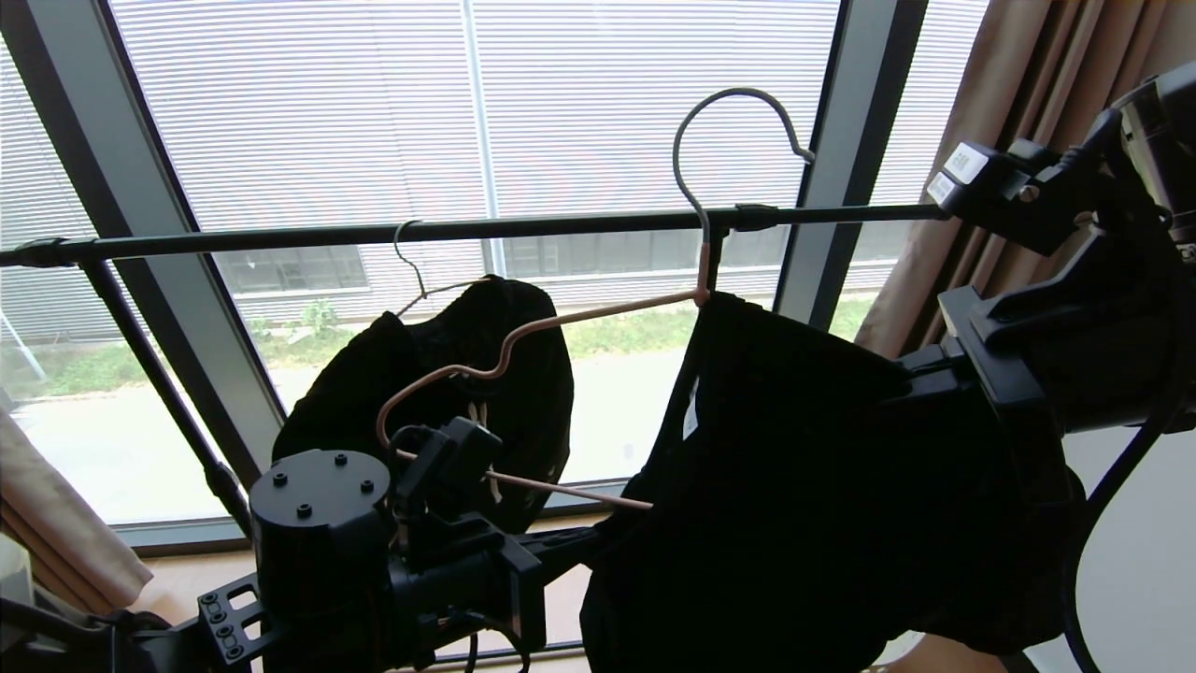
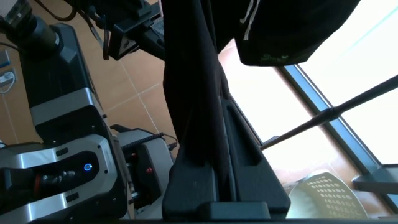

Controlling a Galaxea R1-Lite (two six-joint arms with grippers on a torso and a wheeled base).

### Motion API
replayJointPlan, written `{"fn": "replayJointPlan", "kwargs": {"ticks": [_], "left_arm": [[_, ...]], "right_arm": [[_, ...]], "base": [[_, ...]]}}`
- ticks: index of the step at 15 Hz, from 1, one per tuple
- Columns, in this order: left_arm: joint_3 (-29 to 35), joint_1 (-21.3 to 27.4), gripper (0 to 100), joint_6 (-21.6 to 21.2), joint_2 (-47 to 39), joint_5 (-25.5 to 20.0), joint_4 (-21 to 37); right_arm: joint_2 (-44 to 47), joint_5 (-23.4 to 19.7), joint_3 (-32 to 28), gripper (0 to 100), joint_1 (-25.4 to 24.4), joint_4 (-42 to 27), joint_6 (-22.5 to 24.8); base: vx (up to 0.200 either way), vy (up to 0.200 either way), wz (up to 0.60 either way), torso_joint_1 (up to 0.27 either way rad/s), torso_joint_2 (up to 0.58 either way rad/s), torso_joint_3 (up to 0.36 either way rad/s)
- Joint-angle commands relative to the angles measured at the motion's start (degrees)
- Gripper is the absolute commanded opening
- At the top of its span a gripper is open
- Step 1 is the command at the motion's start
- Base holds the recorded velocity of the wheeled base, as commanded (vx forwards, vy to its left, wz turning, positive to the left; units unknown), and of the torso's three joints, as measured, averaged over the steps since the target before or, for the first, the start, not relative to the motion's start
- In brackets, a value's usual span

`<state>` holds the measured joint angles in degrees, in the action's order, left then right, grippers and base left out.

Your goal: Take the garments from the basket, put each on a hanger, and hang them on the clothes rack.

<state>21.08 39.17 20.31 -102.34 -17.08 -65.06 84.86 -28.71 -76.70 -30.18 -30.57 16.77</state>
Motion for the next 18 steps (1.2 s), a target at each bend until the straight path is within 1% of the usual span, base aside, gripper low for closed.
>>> {"fn": "replayJointPlan", "kwargs": {"ticks": [1, 4, 7, 10, 14, 16, 17, 18], "left_arm": [[-1.7, -2.2, 0, 0.1, 1.8, 0.0, -0.2], [-2.8, -5.1, 0, 0.1, 4.4, -0.1, -0.2], [-2.9, -7.3, 0, 0.0, 5.7, -0.1, -0.2], [-3.4, -7.4, 0, 0.0, 6.4, -0.1, -0.2], [-3.5, -5.1, 0, 0.0, 6.1, -0.3, -0.1], [-3.1, -2.9, 0, -0.1, 5.8, -0.3, -0.1], [-3.0, -1.5, 0, -0.6, 5.8, -0.3, -0.1], [-2.9, 0.0, 0, -2.4, 5.7, -0.4, -0.1]], "right_arm": [[-1.4, 0.0, 2.3, 0, 1.6, 0.9, 0.0], [-2.1, 0.0, 4.5, 0, 4.2, 2.3, 0.0], [-2.2, 0.1, 5.1, 0, 4.5, 2.3, 0.1], [-1.9, 0.1, 5.1, 0, 5.3, 2.4, 0.0], [-1.3, 0.1, 4.8, 0, 5.3, 3.8, 0.0], [-0.9, 0.1, 4.8, 0, 5.2, 4.6, -0.7], [-0.9, 0.1, 4.8, 0, 5.2, 4.6, -1.2], [-0.3, 0.1, 4.7, 0, 5.2, 4.6, -1.2]], "base": [[0.0, 0.0, 0.0, 0.0, 0.0, 0.0], [0.0, 0.0, 0.0, 0.0, 0.0, 0.0], [0.0, 0.0, 0.0, 0.0, 0.0, 0.0], [0.0, 0.0, 0.0, 0.0, 0.0, 0.0], [0.0, 0.0, 0.0, 0.0, 0.0, 0.0], [0.0, 0.0, 0.0, 0.0, 0.0, 0.0], [0.0, 0.0, 0.0, 0.0, 0.0, 0.0], [0.0, 0.0, 0.0, 0.0, 0.0, 0.0]]}}
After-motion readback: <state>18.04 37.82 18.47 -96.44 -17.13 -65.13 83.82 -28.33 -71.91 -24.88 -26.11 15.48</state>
